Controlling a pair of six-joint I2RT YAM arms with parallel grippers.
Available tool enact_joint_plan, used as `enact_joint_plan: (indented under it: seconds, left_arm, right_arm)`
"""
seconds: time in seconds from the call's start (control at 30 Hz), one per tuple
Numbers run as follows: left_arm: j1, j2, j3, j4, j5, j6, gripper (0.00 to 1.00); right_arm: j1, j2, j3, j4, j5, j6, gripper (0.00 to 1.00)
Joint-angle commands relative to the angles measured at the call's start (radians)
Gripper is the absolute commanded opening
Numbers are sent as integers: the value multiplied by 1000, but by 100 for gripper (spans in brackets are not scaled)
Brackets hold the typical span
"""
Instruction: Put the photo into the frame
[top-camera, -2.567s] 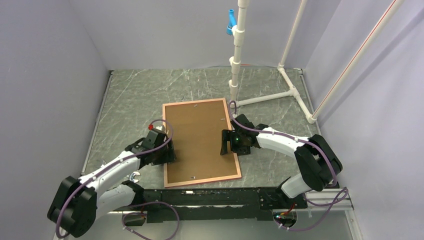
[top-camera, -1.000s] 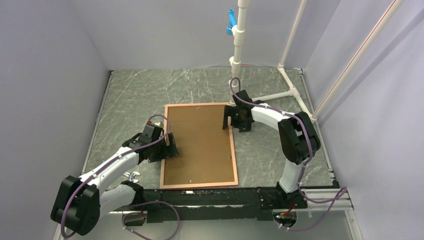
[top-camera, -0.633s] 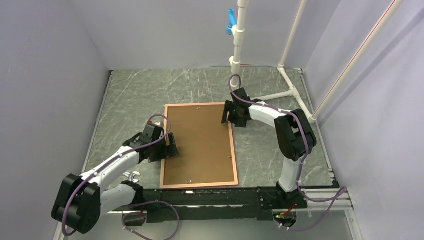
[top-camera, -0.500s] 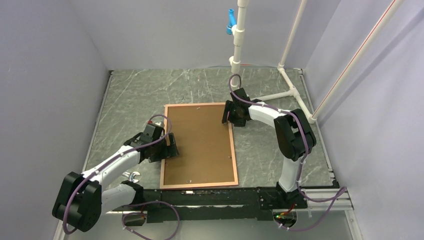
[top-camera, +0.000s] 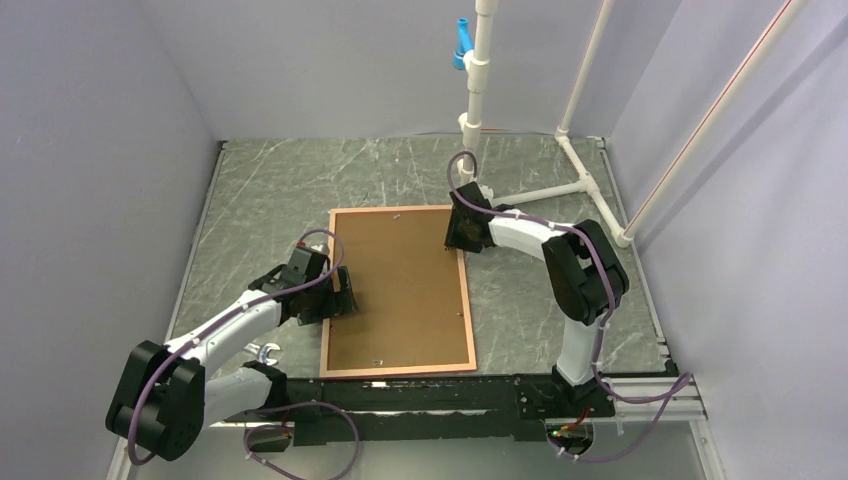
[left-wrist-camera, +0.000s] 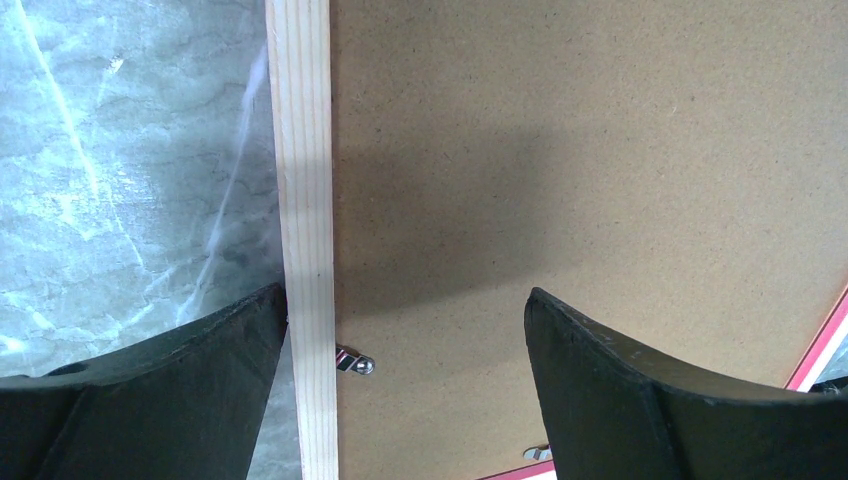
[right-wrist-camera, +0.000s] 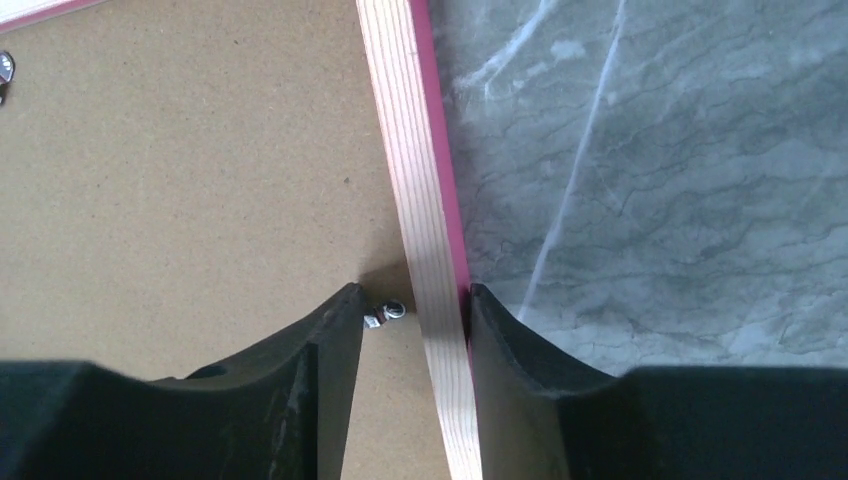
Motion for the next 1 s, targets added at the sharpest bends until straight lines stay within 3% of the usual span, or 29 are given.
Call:
enact_joint_plan:
  seconds: [0.0, 0.3, 0.47, 0.5, 0.87, 0.97]
  left_arm:
    - [3, -11, 18, 23, 11, 14, 91]
    - [3, -32, 17, 20, 16, 11, 91]
    - [3, -39, 19, 5, 4, 15, 91]
    - [3, -41, 20, 1, 0, 16, 91]
    - [3, -37, 21, 2, 4, 18, 91]
    - [3, -34, 19, 5, 5, 19, 91]
  right_arm:
    - [41, 46, -97, -29, 29, -20, 38]
    - [70, -11, -138, -57, 56, -43, 5]
    - [82, -16, -101, -93, 60, -48, 4]
    - [84, -26, -101, -95, 55, -47, 7]
    - [92, -95, -140, -39, -15, -10, 70]
    - [94, -48, -108, -31, -26, -4, 73]
